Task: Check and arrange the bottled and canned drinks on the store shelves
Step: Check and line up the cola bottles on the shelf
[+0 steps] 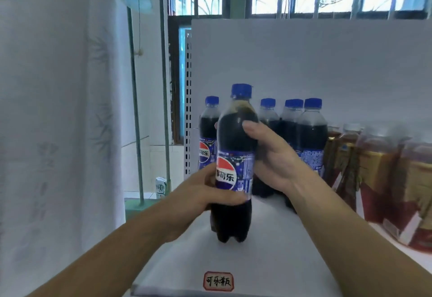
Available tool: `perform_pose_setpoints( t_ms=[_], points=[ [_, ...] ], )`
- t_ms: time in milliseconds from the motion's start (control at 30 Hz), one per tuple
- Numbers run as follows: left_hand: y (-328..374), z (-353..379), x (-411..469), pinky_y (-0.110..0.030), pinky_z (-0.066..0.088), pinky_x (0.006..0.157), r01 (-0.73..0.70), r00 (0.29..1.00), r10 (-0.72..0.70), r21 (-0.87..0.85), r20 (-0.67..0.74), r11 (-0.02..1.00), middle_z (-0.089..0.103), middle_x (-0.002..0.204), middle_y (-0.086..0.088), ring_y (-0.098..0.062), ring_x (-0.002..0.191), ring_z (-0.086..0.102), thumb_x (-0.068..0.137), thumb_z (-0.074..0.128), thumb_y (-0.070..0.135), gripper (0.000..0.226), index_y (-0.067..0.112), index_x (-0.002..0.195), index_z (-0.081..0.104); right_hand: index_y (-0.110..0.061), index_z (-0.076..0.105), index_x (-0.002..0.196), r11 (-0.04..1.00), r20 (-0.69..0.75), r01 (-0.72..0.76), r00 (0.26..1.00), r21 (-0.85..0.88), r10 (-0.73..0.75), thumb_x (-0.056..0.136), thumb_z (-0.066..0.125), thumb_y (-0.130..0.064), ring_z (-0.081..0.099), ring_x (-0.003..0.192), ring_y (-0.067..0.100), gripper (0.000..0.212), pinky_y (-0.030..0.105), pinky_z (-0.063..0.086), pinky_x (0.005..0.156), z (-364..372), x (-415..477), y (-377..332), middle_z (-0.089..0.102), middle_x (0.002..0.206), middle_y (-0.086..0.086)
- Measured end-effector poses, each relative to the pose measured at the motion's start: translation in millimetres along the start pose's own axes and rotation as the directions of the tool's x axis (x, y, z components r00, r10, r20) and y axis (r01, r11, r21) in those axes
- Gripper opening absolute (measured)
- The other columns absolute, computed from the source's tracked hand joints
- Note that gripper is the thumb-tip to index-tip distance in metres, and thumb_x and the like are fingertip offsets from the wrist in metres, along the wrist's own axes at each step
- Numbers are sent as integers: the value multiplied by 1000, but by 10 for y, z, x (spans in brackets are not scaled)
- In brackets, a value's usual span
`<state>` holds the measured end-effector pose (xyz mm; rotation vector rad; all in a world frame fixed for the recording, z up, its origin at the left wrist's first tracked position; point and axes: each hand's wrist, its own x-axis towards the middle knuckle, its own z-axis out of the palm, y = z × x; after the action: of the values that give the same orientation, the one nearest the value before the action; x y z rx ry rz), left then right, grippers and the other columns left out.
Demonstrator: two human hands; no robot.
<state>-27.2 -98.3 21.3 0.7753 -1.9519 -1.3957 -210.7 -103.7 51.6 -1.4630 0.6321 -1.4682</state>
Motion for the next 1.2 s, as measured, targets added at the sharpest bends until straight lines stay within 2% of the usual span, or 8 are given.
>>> perform_pose_setpoints(
  t_ms=[133, 233, 333, 500, 700, 867, 1000, 1200],
  points=[
    [-44, -54, 42, -32, 47, 100, -22, 997, 24, 30, -74, 999, 73, 103, 16, -5, 101, 66, 76, 77, 6, 51, 35, 115, 59, -17, 62, 128, 996, 99, 84, 992, -25, -81, 67, 73, -25, 68, 105, 22, 62, 34, 58, 85, 15, -47, -21, 69, 119, 8],
    [-103, -61, 45, -19, 44, 81, -34, 996, 39, 59, -84, 998, 72, 94, 22, 8, 87, 65, 78, 77, 9, 41, 34, 107, 62, -14, 62, 128, 991, 102, 63, 993, -117, -51, 68, 75, -21, 68, 104, 21, 62, 31, 57, 84, 68, -52, -31, 70, 115, 8],
    [-109, 13, 137, -20, 45, 79, -35, 992, 45, 86, -117, 996, 74, 92, 20, 1, 90, 66, 77, 81, 16, 37, 30, 106, 65, -16, 60, 132, 965, 14, 35, 999, -262, -32, 83, 73, -11, 67, 109, 20, 52, 26, 56, 84, 95, -48, -71, 67, 125, 9],
    [-124, 117, 355, -23, 57, 82, -16, 991, 25, 72, -129, 997, 76, 96, 3, -14, 94, 72, 77, 83, 15, 36, 18, 109, 67, -27, 56, 136, 674, -133, 45, 969, -738, -210, 90, 75, -25, 57, 107, -6, 50, 6, 46, 80, 173, -152, -365, 60, 132, -12],
    [-76, 407, 690, -43, 50, 104, -51, 993, 68, 163, -101, 985, 70, 107, 2, -17, 105, 66, 78, 83, 14, 40, 23, 111, 64, -28, 53, 136, 370, -311, -44, 636, -928, -706, 92, 73, -25, 47, 126, 7, 49, 35, 43, 110, -226, -447, -582, 45, 128, -20],
    [-20, 594, 877, -43, 49, 105, -49, 991, 67, 154, -114, 987, 62, 111, 7, -17, 109, 62, 79, 83, 16, 61, 19, 130, 49, -26, 35, 151, 479, -554, -333, 698, -812, -454, 83, 81, -28, 44, 138, 18, 82, 43, 41, 114, -556, -613, -481, 44, 150, -3],
    [-70, 631, 965, -41, 51, 103, -62, 988, 83, 160, -129, 985, 61, 115, 6, -18, 109, 63, 79, 83, 15, 68, 18, 136, 45, -19, 38, 141, 527, -612, -456, 775, -717, -162, 81, 83, -23, 61, 118, 21, 74, 37, 49, 99, -660, -700, -323, 60, 124, -4],
    [-87, 612, 979, -16, 49, 71, -78, 989, 97, 165, -111, 983, 56, 105, 15, -5, 94, 58, 82, 80, 17, 65, 20, 136, 44, -17, 37, 144, 533, -661, -501, 734, -682, -156, 83, 82, -22, 62, 118, 24, 76, 46, 50, 103, -682, -707, -261, 61, 134, 4]
  ],
)
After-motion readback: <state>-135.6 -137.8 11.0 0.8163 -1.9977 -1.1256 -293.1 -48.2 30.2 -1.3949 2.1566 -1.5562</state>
